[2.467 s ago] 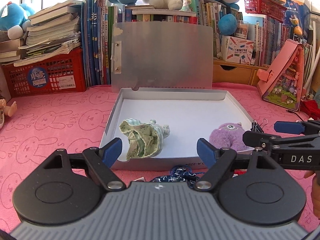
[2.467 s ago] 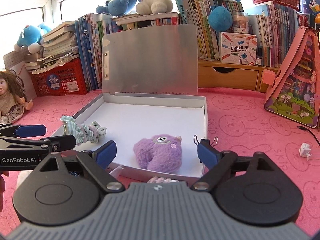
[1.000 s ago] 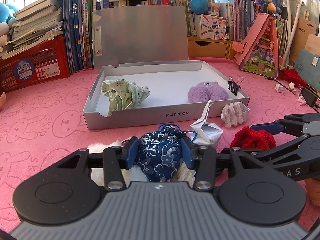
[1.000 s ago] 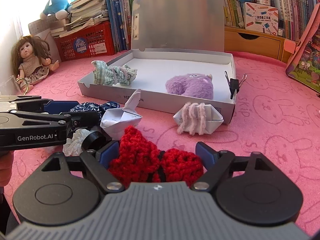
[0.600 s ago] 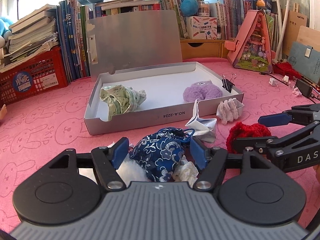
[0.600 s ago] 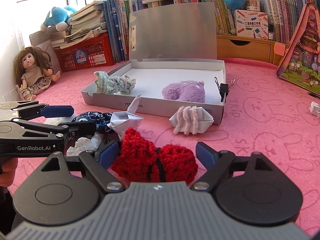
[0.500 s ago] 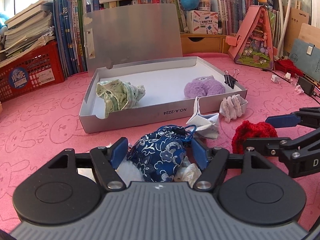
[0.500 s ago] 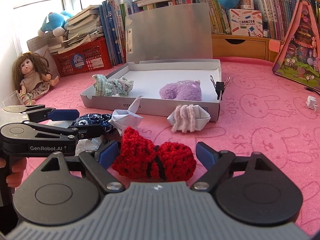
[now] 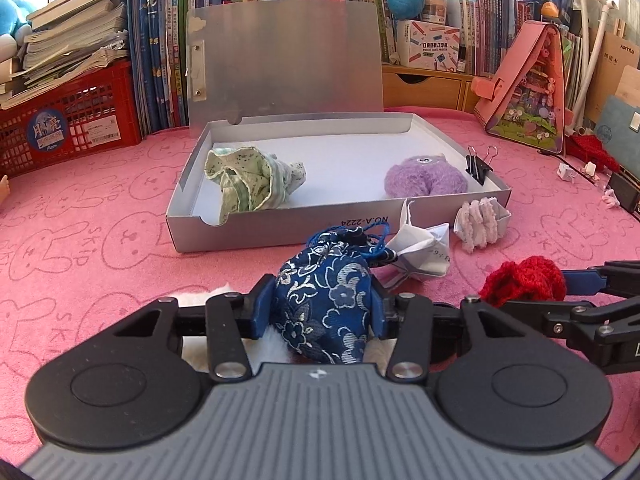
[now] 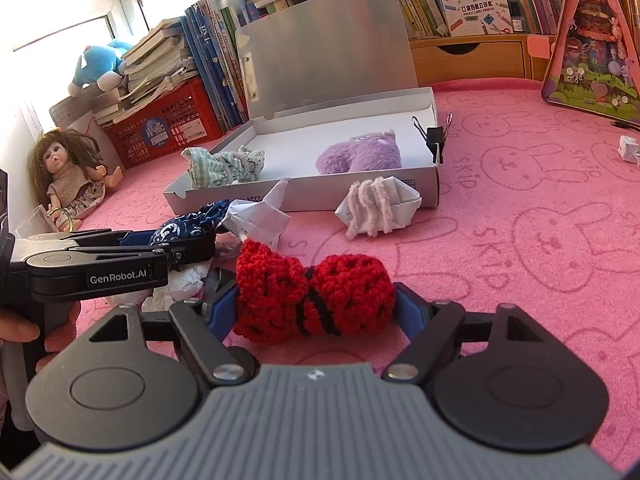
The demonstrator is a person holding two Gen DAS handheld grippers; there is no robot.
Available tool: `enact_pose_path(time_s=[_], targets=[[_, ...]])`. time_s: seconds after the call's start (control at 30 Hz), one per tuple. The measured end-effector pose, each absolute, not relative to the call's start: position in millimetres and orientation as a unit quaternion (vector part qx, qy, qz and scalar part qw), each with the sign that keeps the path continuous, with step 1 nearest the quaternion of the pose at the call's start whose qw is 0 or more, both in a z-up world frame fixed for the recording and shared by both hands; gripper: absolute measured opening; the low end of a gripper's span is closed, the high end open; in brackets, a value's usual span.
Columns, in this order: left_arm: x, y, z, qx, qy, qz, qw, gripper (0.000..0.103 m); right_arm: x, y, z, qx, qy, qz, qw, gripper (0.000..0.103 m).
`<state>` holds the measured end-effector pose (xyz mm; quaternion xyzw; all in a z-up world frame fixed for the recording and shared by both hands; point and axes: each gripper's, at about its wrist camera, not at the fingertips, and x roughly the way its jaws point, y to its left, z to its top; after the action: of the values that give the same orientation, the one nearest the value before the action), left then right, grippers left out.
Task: Organize objects
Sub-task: 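Lift the blue pouch with the left tool while the right tool lifts the red bow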
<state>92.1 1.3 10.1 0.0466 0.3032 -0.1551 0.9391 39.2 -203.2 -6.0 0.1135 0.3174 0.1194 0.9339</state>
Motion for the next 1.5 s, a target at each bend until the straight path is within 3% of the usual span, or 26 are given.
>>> enact_pose_path(time_s=[0.3, 0.37, 0.43, 0.6, 0.87, 1.1, 1.23, 1.5], targets=[[79, -2, 31, 0.05, 0.274, -0.15, 0.949, 0.052, 39, -203, 6, 0.107, 0.298, 0.109, 0.942, 0.067], [77, -3, 33, 0.055, 0.269, -0.149, 0.95, 0.052, 38, -203, 7, 0.104, 0.296, 0.106, 0.943, 0.071], [75, -4, 33, 0.056, 0.27, -0.153, 0.949, 0.052, 38, -202, 4, 0.098, 0.297, 0.103, 0.944, 0.082], [76, -6, 23, 0.066, 0.282, -0.156, 0.944, 0.054, 36, -199, -6, 0.085, 0.305, 0.092, 0.944, 0.085], [97, 1, 7, 0.027, 0.322, -0.158, 0.933, 0.08, 36, -194, -14, 0.075, 0.309, 0.092, 0.944, 0.087], [105, 0, 2, 0.005, 0.337, -0.177, 0.925, 0.086, 36, -188, -16, 0.057, 0.311, 0.094, 0.944, 0.089], [105, -1, 1, 0.008, 0.338, -0.191, 0.922, 0.095, 35, -187, -16, 0.052, 0.31, 0.095, 0.945, 0.089], [102, 13, 20, -0.025, 0.314, -0.181, 0.932, 0.094, 34, -187, -17, 0.054, 0.305, 0.094, 0.946, 0.088]])
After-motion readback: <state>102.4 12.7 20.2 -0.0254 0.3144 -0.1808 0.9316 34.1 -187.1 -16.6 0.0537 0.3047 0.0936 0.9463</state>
